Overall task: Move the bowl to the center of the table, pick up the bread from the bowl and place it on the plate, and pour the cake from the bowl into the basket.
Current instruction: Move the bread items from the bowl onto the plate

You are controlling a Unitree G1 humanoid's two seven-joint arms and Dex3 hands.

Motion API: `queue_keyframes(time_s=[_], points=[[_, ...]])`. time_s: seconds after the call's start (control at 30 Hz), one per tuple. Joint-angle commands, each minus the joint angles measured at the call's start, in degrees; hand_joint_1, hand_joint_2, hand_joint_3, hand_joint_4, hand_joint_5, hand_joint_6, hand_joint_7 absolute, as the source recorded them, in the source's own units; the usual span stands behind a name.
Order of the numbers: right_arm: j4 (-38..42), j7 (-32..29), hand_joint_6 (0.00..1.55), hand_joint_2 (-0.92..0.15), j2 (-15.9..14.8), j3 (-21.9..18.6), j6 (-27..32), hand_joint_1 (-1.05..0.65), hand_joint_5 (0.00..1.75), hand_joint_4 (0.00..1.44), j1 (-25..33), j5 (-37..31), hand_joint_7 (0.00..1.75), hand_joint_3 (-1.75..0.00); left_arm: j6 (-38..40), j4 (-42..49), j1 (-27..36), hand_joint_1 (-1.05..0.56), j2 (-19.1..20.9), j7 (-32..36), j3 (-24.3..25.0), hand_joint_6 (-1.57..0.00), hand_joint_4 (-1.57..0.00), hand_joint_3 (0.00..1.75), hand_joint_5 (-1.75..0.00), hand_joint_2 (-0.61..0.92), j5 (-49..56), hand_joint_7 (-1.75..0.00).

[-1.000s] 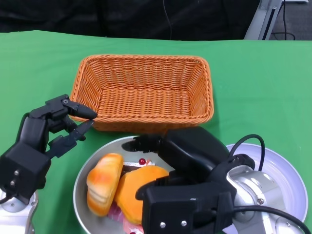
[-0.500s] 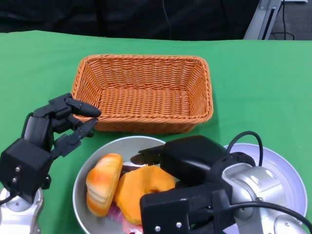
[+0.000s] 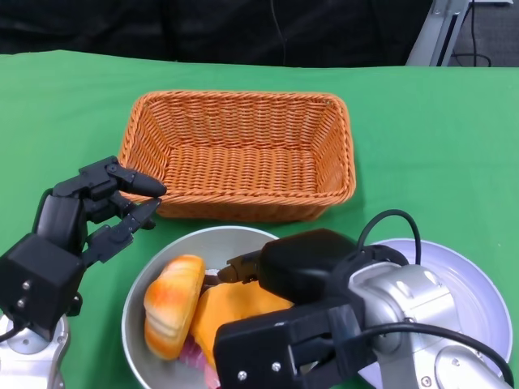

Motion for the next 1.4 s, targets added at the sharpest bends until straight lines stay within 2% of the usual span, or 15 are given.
queue_keyframes(time_s=[0.03, 0.83, 1.0, 1.4], points=[[1.0, -0.3, 0.32, -0.92, 0.2, 0.2, 0.4, -0.96, 0.01, 0.41, -0.1, -0.8, 0.01, -0.27, -0.5, 0.4, -0.1, -0.27, 0.8, -0.2, 0.2, -0.81, -0.79, 0.24, -1.28, 0.92, -0.1, -0.98], [5.6, -1.9, 0.27, -0.92, 1.2, 3.2, 0.0, -1.0, 0.0, 0.33, 0.8, -4.2, 0.0, -0.29, 1.3, -2.2, 1.2, -0.31, 0.2, 0.5, -0.2, -0.82, -0.79, 0.21, -1.29, 0.92, 0.6, -0.98], [8.3, -8.4, 0.17, -0.92, 2.0, 5.5, -0.7, -1.03, 0.0, 0.29, 3.6, -6.3, 0.0, -0.27, 1.0, -2.3, 1.4, -0.29, -0.1, 0.8, -0.4, -0.82, -0.78, 0.21, -1.29, 0.92, 1.0, -0.99], [11.5, -12.7, 0.14, -0.92, 2.6, 7.6, -1.1, -1.05, 0.01, 0.3, 5.0, -10.4, 0.0, -0.29, 1.8, -3.3, 1.9, -0.3, -0.4, 1.1, -0.5, -0.81, -0.79, 0.21, -1.31, 0.92, 1.7, -1.01]])
